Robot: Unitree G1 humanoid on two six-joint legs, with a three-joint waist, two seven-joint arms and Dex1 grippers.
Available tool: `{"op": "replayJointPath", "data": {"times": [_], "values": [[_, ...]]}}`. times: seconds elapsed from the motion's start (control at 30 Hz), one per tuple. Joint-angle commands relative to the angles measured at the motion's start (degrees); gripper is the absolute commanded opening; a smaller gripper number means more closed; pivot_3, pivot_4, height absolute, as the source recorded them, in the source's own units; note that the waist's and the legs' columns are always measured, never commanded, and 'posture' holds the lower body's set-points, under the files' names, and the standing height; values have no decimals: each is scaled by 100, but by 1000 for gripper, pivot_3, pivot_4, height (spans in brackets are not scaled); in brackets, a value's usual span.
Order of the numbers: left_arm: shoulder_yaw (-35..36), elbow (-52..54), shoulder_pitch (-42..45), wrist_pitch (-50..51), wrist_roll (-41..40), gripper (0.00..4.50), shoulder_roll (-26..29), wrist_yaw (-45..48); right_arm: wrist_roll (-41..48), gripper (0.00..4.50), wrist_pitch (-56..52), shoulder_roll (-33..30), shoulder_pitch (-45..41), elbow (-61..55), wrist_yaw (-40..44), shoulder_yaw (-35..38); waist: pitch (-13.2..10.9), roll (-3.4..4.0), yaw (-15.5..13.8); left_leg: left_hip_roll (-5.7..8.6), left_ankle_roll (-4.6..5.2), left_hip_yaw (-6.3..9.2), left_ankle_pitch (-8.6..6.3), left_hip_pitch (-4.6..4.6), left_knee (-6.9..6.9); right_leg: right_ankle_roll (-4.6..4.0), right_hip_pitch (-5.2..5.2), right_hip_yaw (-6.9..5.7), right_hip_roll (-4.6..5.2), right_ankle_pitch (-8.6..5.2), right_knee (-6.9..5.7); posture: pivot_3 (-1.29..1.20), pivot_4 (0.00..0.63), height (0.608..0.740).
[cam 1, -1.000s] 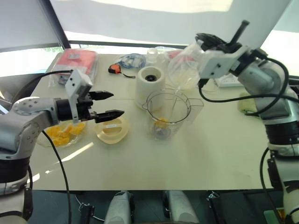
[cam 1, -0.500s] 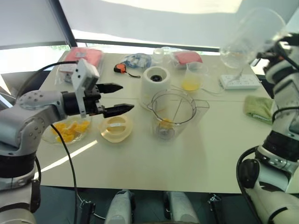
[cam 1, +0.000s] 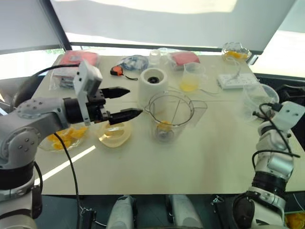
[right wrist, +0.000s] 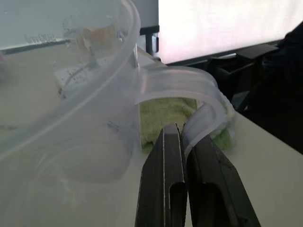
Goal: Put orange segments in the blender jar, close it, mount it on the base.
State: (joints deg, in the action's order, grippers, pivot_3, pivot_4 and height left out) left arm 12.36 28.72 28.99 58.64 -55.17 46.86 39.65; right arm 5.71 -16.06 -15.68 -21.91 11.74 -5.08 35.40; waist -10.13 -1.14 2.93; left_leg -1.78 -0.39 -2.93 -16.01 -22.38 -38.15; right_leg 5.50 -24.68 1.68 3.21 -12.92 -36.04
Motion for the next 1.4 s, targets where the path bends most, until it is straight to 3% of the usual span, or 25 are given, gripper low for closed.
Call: {"op": "replayJointPath", "data": {"times": [0.03, 0.2, 0.63, 0.73, 0.97, 1.4], "values": [[173, 28, -128, -112, 55, 4500, 143, 20, 102, 36, 801, 55, -197, 418, -358, 42, 0, 0, 8, 0, 0, 0, 0, 0, 0, -2, 0, 0, -1, -1, -1, 0, 150, 740], [100, -5, -323, -213, 154, 4500, 148, 22, 252, 36, 1077, 112, -389, 1083, -857, 37, 0, 1, 5, 0, -1, 1, 0, 0, 0, -10, 1, 0, -1, -6, 0, 0, 150, 740], [-18, 3, -274, -223, 129, 4500, 47, -21, 455, 36, 654, 159, -438, 1300, -1453, -272, -1, 1, -30, 0, 0, 8, 0, -2, 0, -10, 1, 0, -1, -6, 2, 0, 150, 740], [-31, 19, -304, -230, 139, 4500, 41, -20, 483, 887, 623, 139, -412, 1297, -1476, -323, -1, 1, -28, -1, 0, 9, 0, -2, 1, -10, 0, 0, -1, -6, 2, 0, 150, 740], [-53, -2, -313, -233, 163, 4500, 43, -20, 431, 4451, 521, 100, -284, 1142, -1516, -469, -1, 1, -26, -1, 0, 10, 0, -1, 0, -10, 1, 0, -1, -6, 2, 0, 150, 740], [-238, -103, -330, -357, 349, 4500, 24, 31, 306, 4451, 78, 262, 477, 194, -1600, -801, -1, 1, -32, -1, 0, 12, 0, -2, 1, -12, 1, -1, -1, -8, 4, 0, 150, 740]]}}
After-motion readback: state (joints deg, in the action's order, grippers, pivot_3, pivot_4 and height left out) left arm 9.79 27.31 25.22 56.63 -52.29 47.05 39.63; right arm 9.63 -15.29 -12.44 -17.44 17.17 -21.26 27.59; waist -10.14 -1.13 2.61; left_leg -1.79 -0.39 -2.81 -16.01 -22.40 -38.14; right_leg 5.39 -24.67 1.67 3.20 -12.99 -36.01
